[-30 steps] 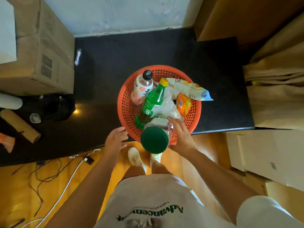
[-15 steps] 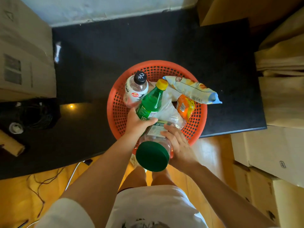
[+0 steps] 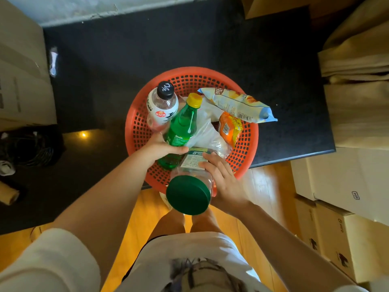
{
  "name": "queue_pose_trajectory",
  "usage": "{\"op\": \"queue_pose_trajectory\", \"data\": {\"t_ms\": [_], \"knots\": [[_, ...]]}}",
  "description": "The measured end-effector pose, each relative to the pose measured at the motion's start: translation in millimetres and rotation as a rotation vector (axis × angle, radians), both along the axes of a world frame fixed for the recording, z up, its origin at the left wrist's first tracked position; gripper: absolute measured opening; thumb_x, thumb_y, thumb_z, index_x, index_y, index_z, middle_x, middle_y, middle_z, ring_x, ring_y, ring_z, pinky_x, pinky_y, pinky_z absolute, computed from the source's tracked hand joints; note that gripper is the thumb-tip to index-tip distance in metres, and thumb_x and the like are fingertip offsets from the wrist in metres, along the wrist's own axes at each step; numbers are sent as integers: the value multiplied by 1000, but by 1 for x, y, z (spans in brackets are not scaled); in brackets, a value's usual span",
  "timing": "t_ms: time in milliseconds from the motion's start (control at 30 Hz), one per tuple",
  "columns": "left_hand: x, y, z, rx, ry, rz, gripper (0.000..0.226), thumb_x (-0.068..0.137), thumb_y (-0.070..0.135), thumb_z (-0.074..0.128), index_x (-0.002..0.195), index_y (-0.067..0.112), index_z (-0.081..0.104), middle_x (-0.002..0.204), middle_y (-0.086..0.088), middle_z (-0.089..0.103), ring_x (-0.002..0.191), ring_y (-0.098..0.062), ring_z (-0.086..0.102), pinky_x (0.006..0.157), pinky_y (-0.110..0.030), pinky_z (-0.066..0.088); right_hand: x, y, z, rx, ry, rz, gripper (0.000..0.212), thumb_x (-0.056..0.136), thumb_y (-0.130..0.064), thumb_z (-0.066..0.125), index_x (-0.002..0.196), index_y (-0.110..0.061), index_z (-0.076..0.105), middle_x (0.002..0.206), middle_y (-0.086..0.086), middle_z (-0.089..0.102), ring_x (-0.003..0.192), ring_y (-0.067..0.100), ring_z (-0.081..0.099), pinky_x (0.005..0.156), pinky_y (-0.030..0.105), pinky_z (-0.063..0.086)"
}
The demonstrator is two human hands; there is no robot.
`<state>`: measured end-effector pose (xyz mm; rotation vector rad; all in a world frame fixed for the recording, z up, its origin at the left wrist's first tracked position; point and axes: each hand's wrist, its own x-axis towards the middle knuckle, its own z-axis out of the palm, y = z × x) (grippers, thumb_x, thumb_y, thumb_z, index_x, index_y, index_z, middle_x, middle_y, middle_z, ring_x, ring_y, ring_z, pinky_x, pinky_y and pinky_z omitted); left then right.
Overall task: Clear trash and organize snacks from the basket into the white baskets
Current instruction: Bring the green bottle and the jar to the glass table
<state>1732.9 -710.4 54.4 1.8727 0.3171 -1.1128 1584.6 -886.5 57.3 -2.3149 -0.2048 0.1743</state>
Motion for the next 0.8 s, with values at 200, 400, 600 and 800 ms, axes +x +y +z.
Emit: {"op": "queue_pose_trajectory", "data": {"t_ms": [200, 400, 600, 800], "knots": [[-17, 10, 6, -138, -87, 62, 79, 53, 13, 88, 123, 20, 51, 118, 0, 61, 119, -23, 55, 99, -33, 39, -1, -1, 13, 136, 121, -60, 95, 56, -35, 86, 132, -20, 30, 141, 12, 39, 135, 28, 33, 109, 48, 34], [-27, 25, 42, -297, -119, 226, 101, 13, 58, 88, 103, 22, 62, 97, 5, 73, 93, -9, 67, 83, -24, 53, -13, 1, 45, 309, 149, -281, 100, 47, -27, 90, 131, -21, 36, 136, -2, 42, 127, 17, 40, 103, 41, 38], [-39, 58, 74, -316, -160, 271, 84, 18, 44, 90, 94, 26, 59, 89, 9, 70, 86, -8, 65, 87, -31, 50, -38, 21, 94, 814, 272, -787, 94, 48, -17, 83, 129, -24, 36, 132, 9, 50, 121, 20, 52, 94, 31, 50], [-58, 92, 116, -419, -101, 179, 67, 41, 54, 85, 98, 28, 61, 94, 5, 70, 92, -16, 66, 87, -36, 51, -77, 63, 124, 1081, 218, -1064, 80, 61, -17, 72, 132, -13, 35, 128, 15, 57, 111, 30, 61, 76, 40, 55]]}}
